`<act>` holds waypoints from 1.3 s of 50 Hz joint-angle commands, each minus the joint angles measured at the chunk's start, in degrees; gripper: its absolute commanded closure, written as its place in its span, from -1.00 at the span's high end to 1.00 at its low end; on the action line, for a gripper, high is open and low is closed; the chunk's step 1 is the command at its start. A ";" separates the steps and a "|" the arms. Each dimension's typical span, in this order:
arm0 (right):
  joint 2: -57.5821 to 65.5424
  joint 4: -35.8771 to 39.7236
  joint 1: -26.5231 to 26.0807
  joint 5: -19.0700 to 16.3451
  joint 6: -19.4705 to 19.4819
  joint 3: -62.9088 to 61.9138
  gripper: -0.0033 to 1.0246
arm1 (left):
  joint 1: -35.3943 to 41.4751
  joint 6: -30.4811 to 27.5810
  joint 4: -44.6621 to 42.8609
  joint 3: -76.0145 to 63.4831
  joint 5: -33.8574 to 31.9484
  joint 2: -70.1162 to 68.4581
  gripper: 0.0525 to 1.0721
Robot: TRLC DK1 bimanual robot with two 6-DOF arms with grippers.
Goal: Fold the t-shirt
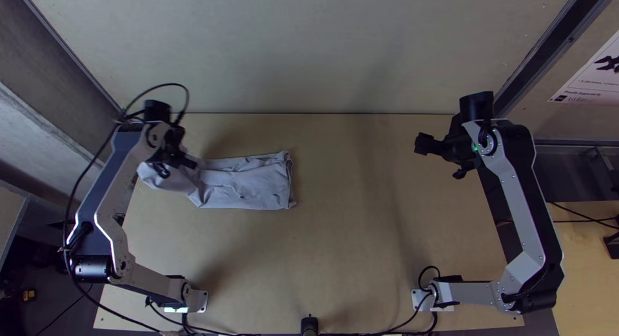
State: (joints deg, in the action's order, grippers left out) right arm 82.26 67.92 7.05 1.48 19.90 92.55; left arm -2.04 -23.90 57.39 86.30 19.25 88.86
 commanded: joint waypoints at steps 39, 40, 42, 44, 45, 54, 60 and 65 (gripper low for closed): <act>-6.94 -2.88 -2.65 -1.21 -1.00 -8.97 0.93 | 30.96 26.89 19.43 24.26 3.34 26.80 -0.72; -7.02 -2.97 -2.74 -1.21 -1.09 -9.15 0.93 | 31.66 26.89 19.69 24.70 3.34 27.07 -0.48; -7.20 -3.15 -2.92 -1.30 -1.18 -9.50 0.93 | 32.72 27.42 19.78 25.85 3.34 27.77 0.32; -7.46 -3.15 -2.92 -1.30 -1.27 -9.94 0.93 | 33.77 28.56 20.93 27.69 2.11 29.00 0.97; -7.64 -3.23 -2.92 -1.39 -1.36 -10.11 0.93 | 34.04 29.44 21.45 28.92 0.44 29.79 0.92; -8.96 -4.46 -2.92 -1.39 -1.36 -11.69 0.93 | 33.24 36.03 20.93 41.23 -22.41 36.30 0.92; -9.31 -4.46 -3.09 -1.39 -1.36 -11.43 0.93 | 32.81 41.74 15.83 43.07 -33.22 38.76 0.92; -9.57 -4.46 -3.09 -1.39 -1.44 -11.08 0.93 | 31.84 46.93 11.35 43.07 -37.88 39.29 0.92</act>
State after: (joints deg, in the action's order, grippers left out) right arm 74.54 63.55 4.43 0.43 19.03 81.76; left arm 30.94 17.17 70.26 128.11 -14.83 126.48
